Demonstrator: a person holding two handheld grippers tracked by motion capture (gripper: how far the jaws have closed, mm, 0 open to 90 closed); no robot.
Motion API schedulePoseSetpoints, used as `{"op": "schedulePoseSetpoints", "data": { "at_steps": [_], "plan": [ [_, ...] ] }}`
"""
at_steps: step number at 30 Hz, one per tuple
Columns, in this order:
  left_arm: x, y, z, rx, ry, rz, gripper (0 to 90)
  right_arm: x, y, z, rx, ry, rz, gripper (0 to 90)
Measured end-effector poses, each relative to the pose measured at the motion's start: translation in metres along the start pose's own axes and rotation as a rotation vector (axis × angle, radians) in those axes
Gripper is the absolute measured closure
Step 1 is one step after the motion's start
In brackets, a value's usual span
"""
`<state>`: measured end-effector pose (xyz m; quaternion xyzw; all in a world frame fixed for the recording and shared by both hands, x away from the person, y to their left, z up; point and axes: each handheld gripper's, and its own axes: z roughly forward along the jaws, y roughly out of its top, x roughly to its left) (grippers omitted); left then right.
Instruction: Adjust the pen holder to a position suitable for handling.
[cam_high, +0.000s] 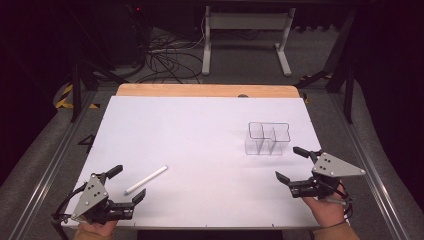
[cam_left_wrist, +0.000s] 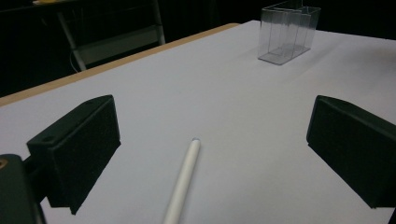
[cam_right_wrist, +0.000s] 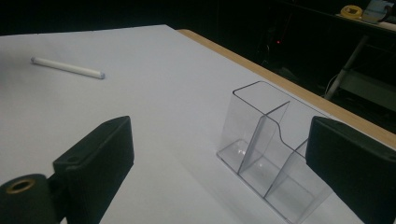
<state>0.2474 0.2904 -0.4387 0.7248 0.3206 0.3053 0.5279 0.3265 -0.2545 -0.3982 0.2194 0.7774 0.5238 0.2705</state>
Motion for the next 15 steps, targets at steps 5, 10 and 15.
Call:
{"op": "schedulePoseSetpoints", "data": {
  "at_steps": [5,10,15],
  "plan": [
    [0.0,0.0,0.0,0.001,-0.001,0.0,3.5,-0.001,0.002,0.0,0.017,0.007,-0.009,9.2],
    [0.0,0.0,0.0,0.0,-0.001,-0.001,3.5,-0.005,0.007,0.0,0.045,0.04,-0.002,14.8],
    [0.0,0.0,0.0,0.0,-0.002,0.0,3.5,-0.01,0.017,0.005,0.09,0.067,-0.022,17.9]
  ]
}}
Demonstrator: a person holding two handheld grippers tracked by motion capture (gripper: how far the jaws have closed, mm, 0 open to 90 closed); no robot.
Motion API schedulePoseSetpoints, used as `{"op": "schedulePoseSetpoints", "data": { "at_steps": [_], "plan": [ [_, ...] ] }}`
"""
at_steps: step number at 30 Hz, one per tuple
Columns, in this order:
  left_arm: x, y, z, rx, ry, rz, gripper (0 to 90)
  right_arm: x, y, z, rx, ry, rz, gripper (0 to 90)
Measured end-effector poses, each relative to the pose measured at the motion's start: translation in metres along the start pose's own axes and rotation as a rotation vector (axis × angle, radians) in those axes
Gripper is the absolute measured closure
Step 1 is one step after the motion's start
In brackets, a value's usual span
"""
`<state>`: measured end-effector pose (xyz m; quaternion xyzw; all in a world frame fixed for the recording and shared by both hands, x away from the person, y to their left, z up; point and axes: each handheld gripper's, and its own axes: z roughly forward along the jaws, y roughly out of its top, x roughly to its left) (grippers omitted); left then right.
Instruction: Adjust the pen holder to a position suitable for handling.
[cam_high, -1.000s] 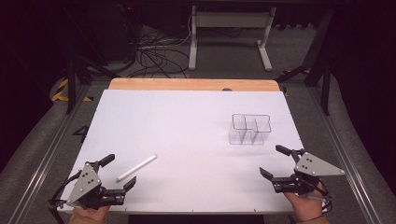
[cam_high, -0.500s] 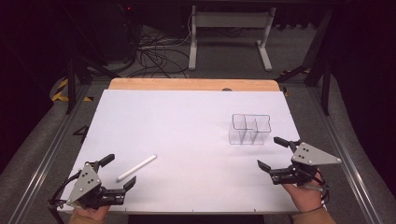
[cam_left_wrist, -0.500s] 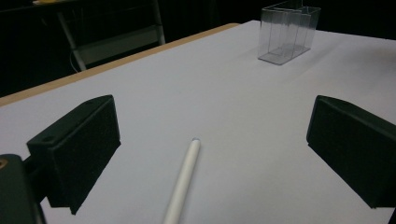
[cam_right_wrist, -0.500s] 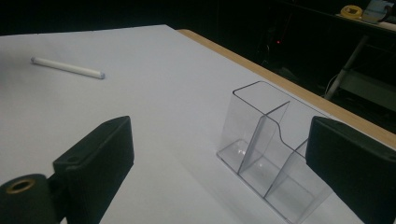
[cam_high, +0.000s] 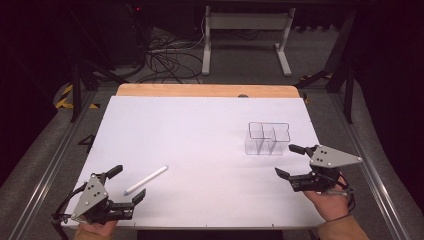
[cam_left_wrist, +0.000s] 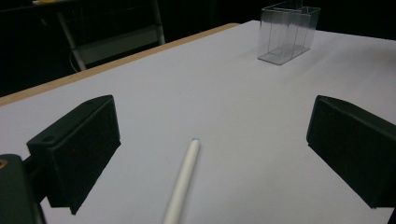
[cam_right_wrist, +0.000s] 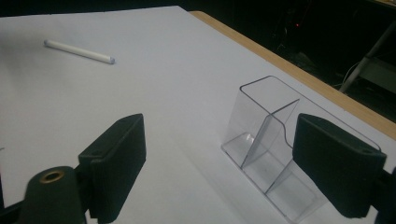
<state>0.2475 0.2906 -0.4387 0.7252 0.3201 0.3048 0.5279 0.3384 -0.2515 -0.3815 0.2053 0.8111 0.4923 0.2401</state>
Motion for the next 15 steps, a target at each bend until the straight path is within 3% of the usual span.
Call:
{"op": "schedulePoseSetpoints", "data": {
  "at_steps": [8,15],
  "plan": [
    [0.0,0.0,0.0,0.0,0.0,-0.001,3.5,-0.009,0.014,0.01,0.036,0.001,-0.037,18.0],
    [0.001,-0.001,0.0,-0.005,-0.003,-0.014,3.5,-0.019,0.019,0.016,0.051,0.015,-0.025,18.0]
  ]
}}
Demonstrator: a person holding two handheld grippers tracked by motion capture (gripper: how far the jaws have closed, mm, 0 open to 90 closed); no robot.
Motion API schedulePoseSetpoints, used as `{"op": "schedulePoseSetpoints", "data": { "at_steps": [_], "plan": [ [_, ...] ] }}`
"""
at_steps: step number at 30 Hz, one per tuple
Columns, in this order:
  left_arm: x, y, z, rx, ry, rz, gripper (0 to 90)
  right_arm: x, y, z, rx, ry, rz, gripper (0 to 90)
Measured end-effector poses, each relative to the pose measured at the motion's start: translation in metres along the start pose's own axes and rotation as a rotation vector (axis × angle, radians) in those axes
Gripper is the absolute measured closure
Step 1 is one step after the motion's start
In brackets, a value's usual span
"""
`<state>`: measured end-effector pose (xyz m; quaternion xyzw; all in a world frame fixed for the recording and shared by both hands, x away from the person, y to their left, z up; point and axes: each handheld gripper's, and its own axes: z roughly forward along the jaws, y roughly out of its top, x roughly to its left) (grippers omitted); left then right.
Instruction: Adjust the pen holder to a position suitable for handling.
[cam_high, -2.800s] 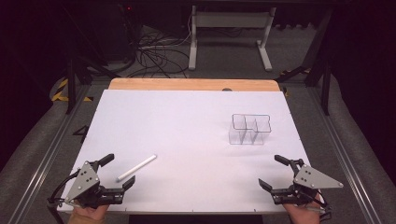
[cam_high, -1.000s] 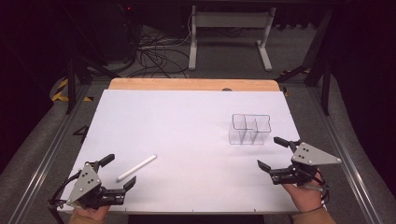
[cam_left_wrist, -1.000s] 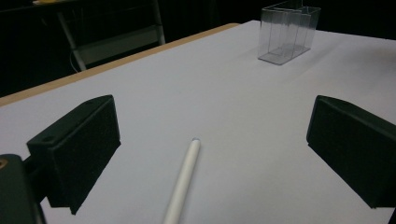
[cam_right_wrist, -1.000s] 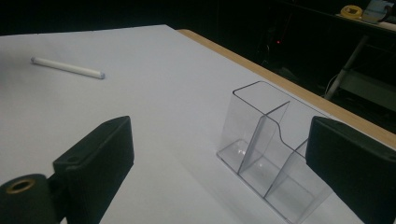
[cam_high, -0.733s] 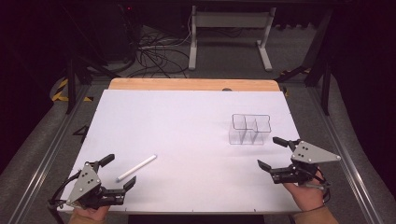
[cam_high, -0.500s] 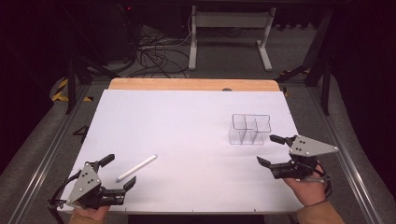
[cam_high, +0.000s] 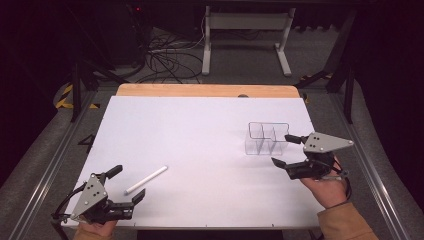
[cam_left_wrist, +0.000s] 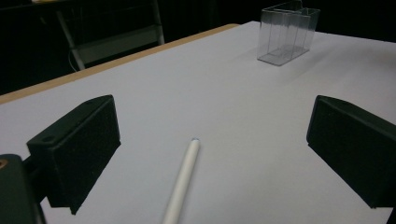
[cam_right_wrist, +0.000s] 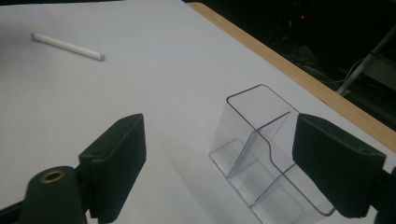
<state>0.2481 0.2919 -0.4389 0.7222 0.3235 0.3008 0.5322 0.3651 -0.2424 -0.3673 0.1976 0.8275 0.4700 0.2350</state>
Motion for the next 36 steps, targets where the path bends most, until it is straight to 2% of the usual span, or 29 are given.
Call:
{"op": "schedulePoseSetpoints", "data": {
  "at_steps": [14,22,27,31,36],
  "plan": [
    [0.001,0.0,0.0,0.002,0.001,-0.001,3.5,-0.018,0.014,0.018,0.057,0.011,-0.029,18.0],
    [0.001,-0.001,0.0,0.003,0.002,0.001,3.5,-0.02,0.017,0.025,0.074,0.018,-0.047,18.3],
    [0.001,0.0,0.0,0.002,0.003,0.001,3.5,-0.022,0.018,0.028,0.096,0.028,-0.079,20.7],
    [0.001,0.0,0.0,0.002,0.001,-0.001,3.5,-0.024,0.019,0.029,0.101,0.037,-0.069,22.2],
    [0.002,-0.001,0.0,-0.004,-0.006,-0.014,3.5,-0.026,0.02,0.034,0.135,0.077,-0.048,27.0]
  ]
}}
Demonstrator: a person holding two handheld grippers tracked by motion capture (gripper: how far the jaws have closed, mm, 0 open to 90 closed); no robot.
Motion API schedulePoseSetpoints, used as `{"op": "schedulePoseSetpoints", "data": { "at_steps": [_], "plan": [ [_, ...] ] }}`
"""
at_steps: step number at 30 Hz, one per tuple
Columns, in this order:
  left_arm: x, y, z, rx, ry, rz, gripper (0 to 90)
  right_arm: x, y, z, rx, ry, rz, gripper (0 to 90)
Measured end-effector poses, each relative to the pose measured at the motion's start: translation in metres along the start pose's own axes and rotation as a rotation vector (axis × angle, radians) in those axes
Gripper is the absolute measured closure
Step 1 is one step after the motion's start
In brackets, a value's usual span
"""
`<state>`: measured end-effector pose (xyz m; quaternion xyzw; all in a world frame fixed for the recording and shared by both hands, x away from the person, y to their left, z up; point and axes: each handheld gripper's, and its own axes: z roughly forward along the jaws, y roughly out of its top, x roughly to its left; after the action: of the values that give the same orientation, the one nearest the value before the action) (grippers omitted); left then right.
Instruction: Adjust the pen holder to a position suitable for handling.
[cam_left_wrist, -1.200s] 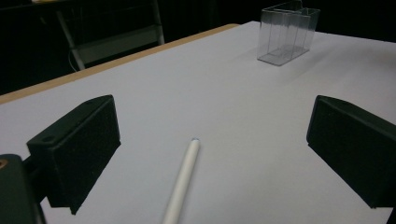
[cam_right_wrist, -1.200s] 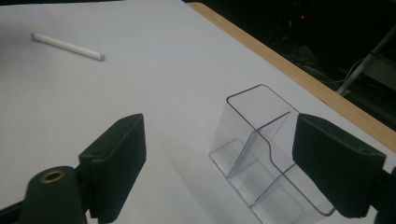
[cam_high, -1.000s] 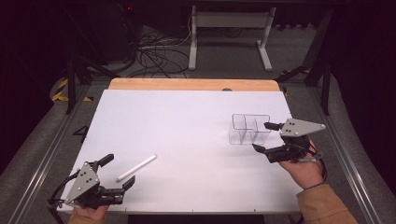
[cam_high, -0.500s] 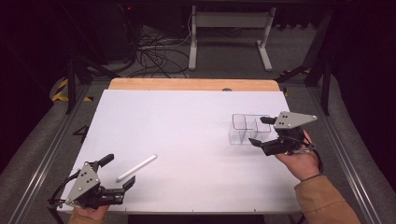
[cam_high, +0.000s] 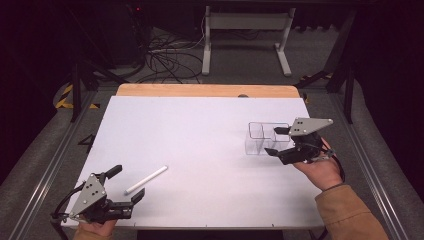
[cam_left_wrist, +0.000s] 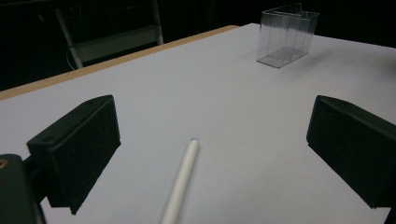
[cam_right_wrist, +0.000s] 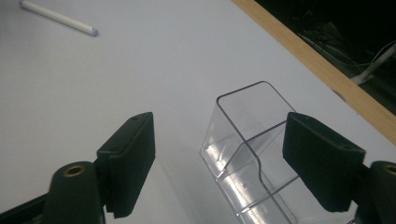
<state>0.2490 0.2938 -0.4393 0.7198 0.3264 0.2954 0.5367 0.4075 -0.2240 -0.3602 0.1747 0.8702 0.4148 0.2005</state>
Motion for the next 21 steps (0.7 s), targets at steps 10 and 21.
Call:
{"op": "schedulePoseSetpoints", "data": {
  "at_steps": [10,21],
  "plan": [
    [-0.001,0.0,0.0,0.003,0.005,0.009,3.5,-0.007,0.007,0.02,0.14,0.006,-0.065,35.9],
    [0.0,0.0,0.0,0.003,0.005,0.007,3.5,-0.023,0.007,0.04,0.26,-0.013,-0.088,43.2]
  ]
}}
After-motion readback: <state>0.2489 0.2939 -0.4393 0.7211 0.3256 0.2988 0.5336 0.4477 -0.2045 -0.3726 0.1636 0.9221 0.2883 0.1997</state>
